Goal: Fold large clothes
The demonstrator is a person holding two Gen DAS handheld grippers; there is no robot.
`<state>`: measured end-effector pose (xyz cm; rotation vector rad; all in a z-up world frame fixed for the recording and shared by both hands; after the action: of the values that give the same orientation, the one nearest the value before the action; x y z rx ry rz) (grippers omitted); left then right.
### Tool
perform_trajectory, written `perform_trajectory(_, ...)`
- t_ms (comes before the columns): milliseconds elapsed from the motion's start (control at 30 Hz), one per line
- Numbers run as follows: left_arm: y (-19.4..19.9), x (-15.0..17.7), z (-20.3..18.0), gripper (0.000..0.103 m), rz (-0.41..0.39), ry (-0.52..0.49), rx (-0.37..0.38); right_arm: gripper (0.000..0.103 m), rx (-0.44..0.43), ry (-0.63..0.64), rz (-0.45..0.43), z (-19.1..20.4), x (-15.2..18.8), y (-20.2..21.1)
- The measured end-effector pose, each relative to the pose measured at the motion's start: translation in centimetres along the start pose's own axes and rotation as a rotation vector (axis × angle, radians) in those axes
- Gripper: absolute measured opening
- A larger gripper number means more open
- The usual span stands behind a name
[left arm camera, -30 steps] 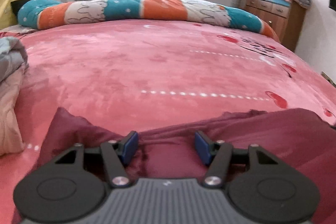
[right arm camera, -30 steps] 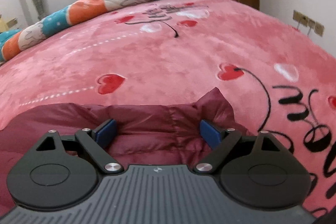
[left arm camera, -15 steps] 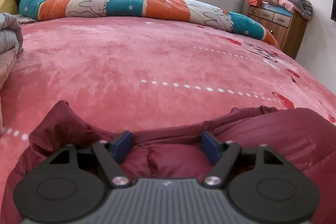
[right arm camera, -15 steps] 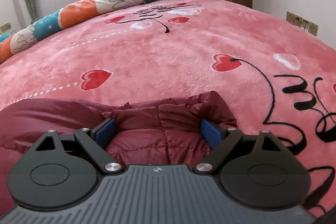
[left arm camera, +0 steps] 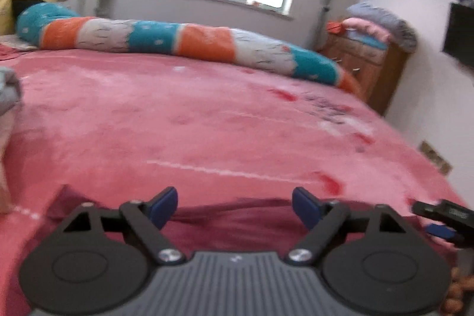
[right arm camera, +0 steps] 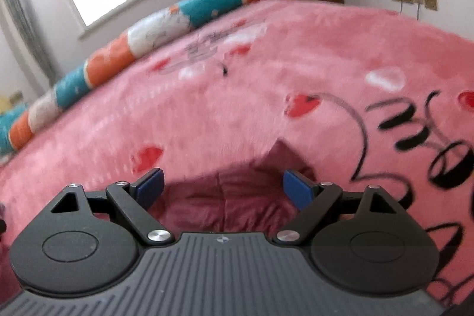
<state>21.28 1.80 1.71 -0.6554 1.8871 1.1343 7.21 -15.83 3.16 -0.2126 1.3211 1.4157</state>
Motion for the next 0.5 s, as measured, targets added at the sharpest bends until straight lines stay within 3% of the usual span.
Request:
perform_trajectory(167, -1.7, 2.2, -5.9, 0.086, 0.08, 0.023, 0.091, 0.103, -0.006, 0.094, 0.017, 1.1, -0.3, 1.3)
perform_trajectory(300, -3.5, 4.1, -7.9, 0.086, 0.122, 0.007, 0.083, 0.103, 0.044, 0.201, 0.034, 1.0, 1.1, 0.8)
perform_trajectory(400, -4.6, 5.4, -7.7, 0.086, 0.133, -0.016, 0.044, 0.103, 0.045, 0.157, 0.081, -0.2, 1.8, -0.2)
perform_trajectory(500, -5.1, 6.1, -7.3, 0.093, 0.121, -0.013, 0.034, 0.103, 0.038, 0.11, 0.089, -0.9, 1.9, -0.7)
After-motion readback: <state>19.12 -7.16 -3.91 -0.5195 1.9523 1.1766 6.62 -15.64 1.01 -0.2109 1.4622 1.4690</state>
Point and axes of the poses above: each gripper's, at about its wrist camera, not at the fingertips, and y roughly against the way its jaws point, z to its left, x to its underside, the point moved 10 cm from there along -y, roughly the way its jaws point, and after that the axes turned 6 degrees about x, right-handed, at the moved point
